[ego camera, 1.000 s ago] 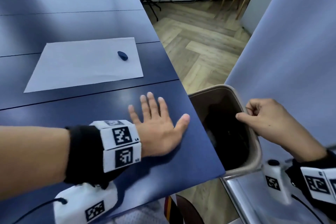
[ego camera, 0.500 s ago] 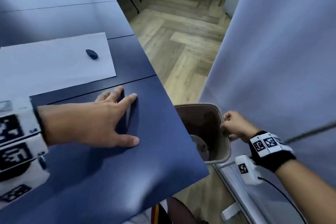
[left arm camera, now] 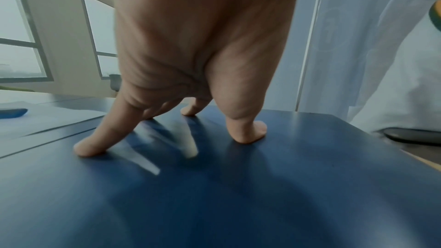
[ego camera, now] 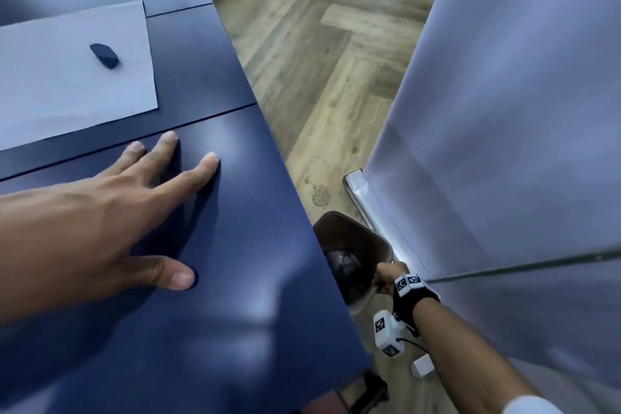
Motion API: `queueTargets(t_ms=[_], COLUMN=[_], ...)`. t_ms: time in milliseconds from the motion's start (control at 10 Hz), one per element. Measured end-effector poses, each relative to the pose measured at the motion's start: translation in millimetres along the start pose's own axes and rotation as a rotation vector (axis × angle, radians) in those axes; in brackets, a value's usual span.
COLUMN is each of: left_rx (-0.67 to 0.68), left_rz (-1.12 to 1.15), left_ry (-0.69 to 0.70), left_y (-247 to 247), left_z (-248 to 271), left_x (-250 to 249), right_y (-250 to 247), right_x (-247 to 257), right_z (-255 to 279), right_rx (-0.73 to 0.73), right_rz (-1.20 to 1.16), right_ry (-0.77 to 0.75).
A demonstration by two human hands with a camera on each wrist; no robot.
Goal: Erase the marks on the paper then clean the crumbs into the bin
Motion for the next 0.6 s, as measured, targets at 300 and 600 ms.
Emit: queueTargets(t_ms=[300,600], left_rx=[-0.051,-0.031], left_rz=[-0.015,-0.035], left_ry=[0.007,0.059], left_y=[3,9], left_z=[-1,-3], left_x=[1,-3], right_y=[37,32], right_x=[-64,-37], right_z=[-90,-16], right_rx=[0.083,0.171], right_rz=[0.109,0.377], right_ry=[0.119,0.117])
Point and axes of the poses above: each hand's wrist, its own z-axis away from the middle knuckle, its own y-axis out of the palm, x = y × z, the point moved 4 cm from there along -z, towards the middle knuckle, and after that the axes turned 11 degrees about y, right-handed, at the moved point
